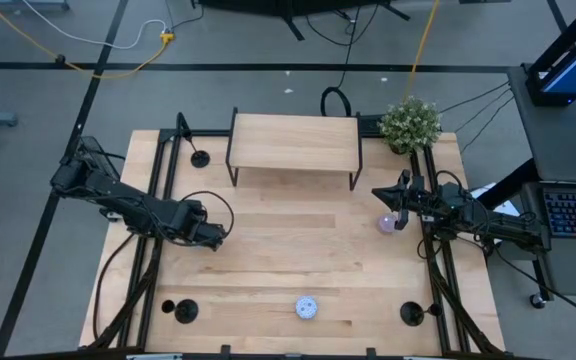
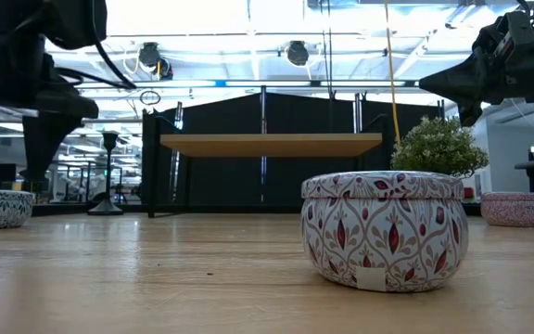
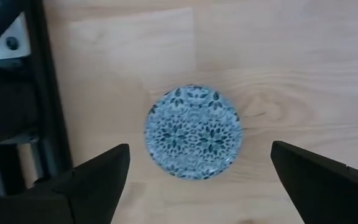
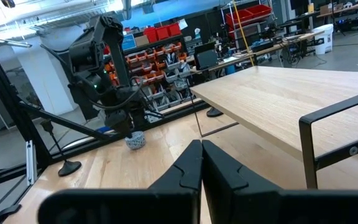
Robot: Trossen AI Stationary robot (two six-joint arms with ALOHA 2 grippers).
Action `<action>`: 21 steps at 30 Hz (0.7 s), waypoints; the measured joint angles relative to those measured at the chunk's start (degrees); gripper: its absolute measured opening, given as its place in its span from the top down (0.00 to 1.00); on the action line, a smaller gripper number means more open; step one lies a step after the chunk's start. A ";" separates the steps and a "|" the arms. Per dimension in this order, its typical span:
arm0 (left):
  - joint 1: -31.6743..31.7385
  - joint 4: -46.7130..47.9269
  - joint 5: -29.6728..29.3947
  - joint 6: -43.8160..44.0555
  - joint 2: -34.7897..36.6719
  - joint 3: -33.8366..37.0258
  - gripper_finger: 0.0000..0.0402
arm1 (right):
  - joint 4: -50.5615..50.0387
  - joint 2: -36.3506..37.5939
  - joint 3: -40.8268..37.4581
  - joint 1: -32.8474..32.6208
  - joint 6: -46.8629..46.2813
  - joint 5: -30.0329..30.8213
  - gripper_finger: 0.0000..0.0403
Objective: Pick & Place candle stick holders
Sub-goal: Put the left blue scented candle on the shelf
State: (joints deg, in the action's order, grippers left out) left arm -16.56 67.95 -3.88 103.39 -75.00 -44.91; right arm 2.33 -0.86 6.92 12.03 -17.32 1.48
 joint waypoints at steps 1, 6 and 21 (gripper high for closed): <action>0.02 -0.57 -0.27 0.03 0.00 0.28 0.01 | 0.00 -0.01 0.00 -0.01 0.00 0.00 1.00; 0.02 -1.55 0.46 0.09 0.00 2.33 0.01 | 0.01 0.00 0.00 -0.01 0.00 0.00 1.00; 0.01 -17.47 0.62 0.19 0.20 13.25 0.01 | 0.00 0.00 0.00 0.00 0.00 0.00 1.00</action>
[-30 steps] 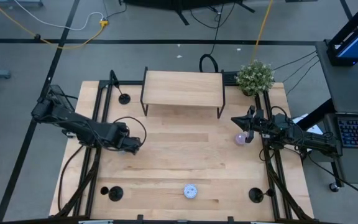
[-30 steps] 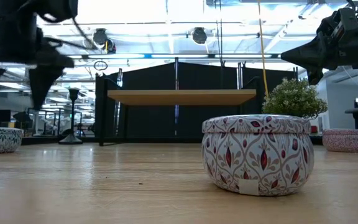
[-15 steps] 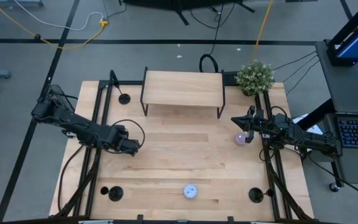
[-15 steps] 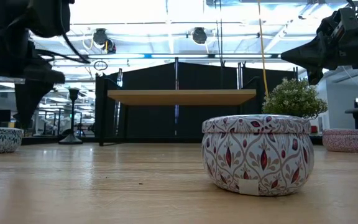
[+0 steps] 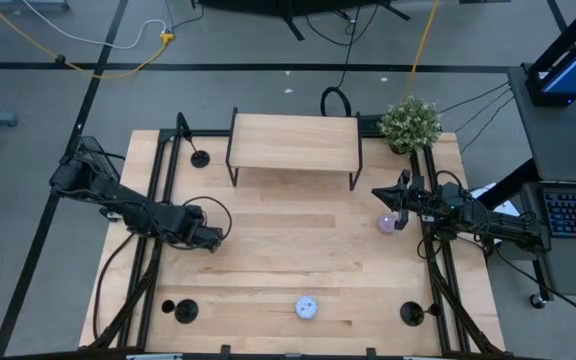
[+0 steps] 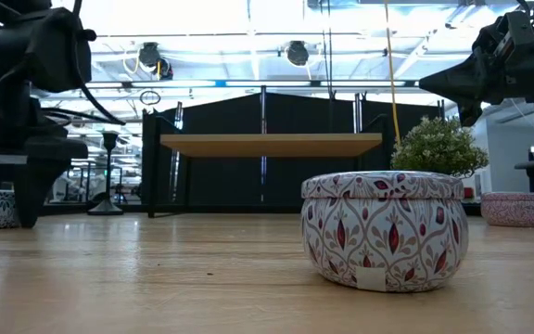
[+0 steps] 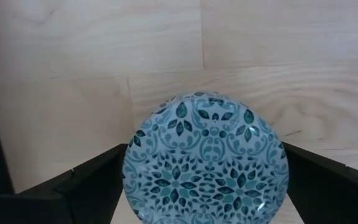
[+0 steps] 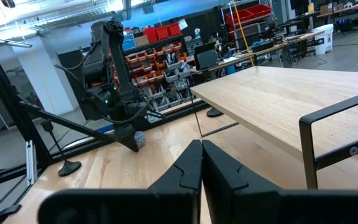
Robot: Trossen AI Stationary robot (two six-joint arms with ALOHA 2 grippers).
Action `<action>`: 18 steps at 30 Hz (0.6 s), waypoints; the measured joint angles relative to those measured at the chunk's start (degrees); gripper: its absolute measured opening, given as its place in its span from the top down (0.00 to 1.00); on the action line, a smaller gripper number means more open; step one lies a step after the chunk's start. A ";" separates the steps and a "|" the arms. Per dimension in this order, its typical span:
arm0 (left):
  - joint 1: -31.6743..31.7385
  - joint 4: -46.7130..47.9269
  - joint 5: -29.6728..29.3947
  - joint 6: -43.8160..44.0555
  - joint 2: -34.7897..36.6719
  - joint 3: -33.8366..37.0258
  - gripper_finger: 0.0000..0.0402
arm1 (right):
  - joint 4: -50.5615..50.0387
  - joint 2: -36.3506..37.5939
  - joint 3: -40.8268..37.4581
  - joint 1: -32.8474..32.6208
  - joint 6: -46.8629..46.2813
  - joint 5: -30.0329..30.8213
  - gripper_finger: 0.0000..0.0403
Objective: Pick & Place candle stick holders
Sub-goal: Put the left blue scented candle on the shelf
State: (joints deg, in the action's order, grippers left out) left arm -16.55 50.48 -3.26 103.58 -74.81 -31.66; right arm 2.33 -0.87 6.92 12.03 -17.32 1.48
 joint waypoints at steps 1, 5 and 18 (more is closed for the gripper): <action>-0.01 -0.05 0.02 -0.27 0.00 0.00 0.01 | 0.00 0.00 0.00 0.00 0.00 0.00 1.00; -0.03 -0.74 -0.26 -1.06 -0.04 0.02 0.01 | 0.01 -0.01 0.00 -0.01 0.00 0.00 1.00; -0.07 -0.71 -1.51 -2.59 -0.11 0.09 0.01 | 0.00 -0.02 0.00 0.00 0.00 0.00 1.00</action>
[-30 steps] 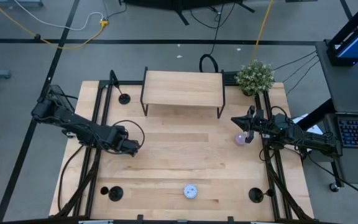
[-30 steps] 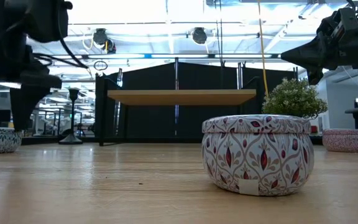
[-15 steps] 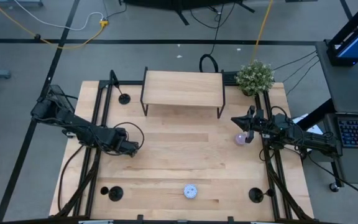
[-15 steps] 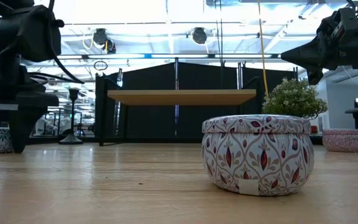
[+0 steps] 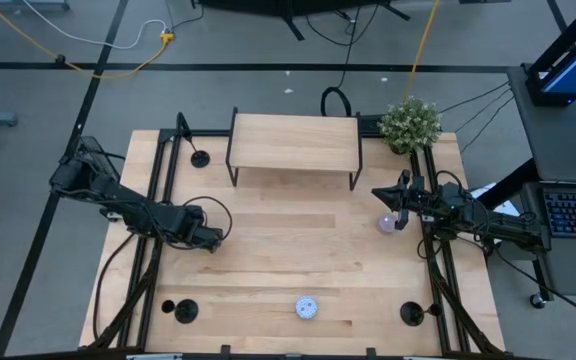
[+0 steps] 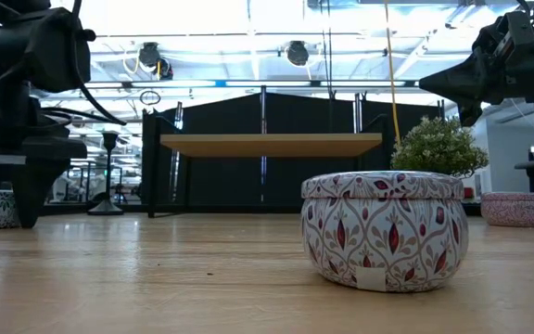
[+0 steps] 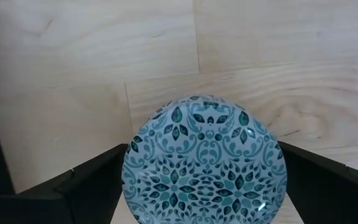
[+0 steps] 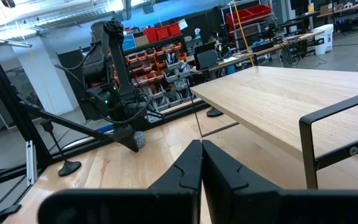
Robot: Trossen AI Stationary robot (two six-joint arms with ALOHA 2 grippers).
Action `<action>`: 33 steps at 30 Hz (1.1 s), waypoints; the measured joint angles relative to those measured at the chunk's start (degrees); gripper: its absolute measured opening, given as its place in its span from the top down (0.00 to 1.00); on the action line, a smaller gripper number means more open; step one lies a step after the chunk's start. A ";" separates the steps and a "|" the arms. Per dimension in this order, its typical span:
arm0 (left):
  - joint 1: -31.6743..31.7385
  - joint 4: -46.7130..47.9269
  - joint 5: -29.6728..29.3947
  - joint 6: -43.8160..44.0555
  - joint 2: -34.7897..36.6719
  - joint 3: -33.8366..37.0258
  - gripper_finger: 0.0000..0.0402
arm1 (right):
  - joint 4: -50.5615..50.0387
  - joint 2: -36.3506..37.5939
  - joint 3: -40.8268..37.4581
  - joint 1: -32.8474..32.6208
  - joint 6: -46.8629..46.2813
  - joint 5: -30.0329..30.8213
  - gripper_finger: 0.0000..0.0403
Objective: Pick & Place candle stick holders
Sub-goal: Put the left blue scented candle on the shelf
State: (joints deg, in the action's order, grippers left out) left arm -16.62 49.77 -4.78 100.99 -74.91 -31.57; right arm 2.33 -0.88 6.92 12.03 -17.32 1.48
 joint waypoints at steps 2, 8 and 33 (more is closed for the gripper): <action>0.00 0.01 -0.03 0.00 -0.02 0.02 0.01 | 0.00 0.00 0.00 0.00 0.00 0.00 1.00; 0.00 0.03 -0.30 -1.10 -0.02 0.04 0.01 | 0.00 0.00 0.00 0.00 0.00 0.00 1.00; 0.04 -2.40 0.46 0.06 -0.09 0.06 0.26 | 0.00 0.01 0.00 -0.01 -3.64 -0.02 1.00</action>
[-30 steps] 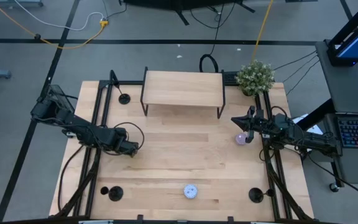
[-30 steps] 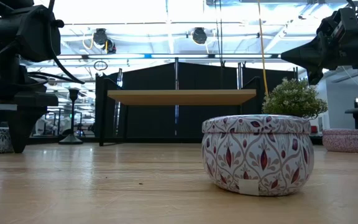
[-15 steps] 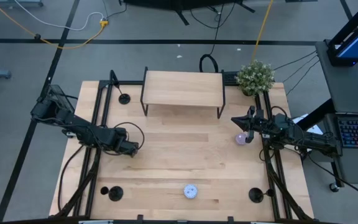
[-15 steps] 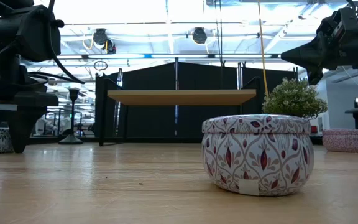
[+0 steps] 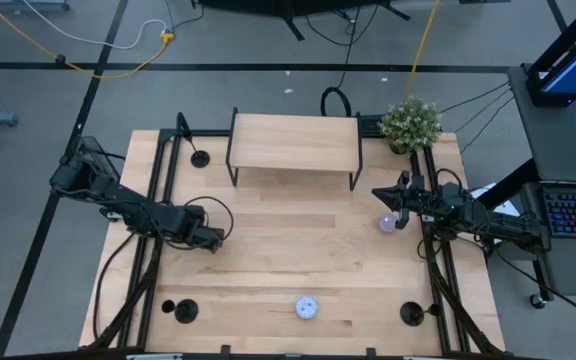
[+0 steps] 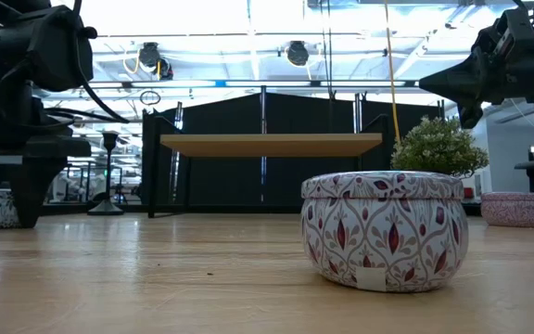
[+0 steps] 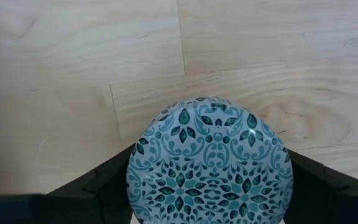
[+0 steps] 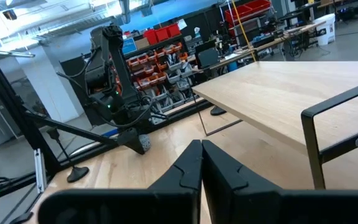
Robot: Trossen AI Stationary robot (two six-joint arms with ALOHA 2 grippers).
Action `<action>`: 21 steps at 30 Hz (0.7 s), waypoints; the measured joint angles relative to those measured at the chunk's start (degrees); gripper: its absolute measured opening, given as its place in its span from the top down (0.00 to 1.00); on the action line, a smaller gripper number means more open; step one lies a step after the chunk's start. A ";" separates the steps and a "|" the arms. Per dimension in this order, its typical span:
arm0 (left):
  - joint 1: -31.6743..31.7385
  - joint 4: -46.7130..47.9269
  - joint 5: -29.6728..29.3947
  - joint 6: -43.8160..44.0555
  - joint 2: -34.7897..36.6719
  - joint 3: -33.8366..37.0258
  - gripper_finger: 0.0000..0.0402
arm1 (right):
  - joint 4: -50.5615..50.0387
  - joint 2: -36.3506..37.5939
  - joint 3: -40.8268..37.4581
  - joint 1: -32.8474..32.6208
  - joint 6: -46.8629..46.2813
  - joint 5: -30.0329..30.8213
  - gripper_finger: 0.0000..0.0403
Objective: Pick & Place candle stick holders
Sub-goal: Put the left blue scented candle on the shelf
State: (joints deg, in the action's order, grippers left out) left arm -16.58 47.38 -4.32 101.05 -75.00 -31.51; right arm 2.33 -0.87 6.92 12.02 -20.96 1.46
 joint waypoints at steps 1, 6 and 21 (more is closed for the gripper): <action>0.00 -0.28 -0.11 0.01 0.00 -0.09 0.26 | 0.00 0.00 0.00 0.01 -0.01 0.00 1.00; 0.01 -0.59 -1.32 -0.84 -0.15 -1.93 0.25 | 0.00 -0.01 0.00 -0.01 -0.01 -0.01 1.00; 3.49 -0.42 -7.40 -12.10 -0.04 -18.61 0.25 | 0.00 -0.01 0.00 0.00 0.20 0.02 1.00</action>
State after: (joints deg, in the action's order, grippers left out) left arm -13.09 46.96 -11.72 88.95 -75.05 -50.12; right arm 2.33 -0.89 6.92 12.02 -20.75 1.48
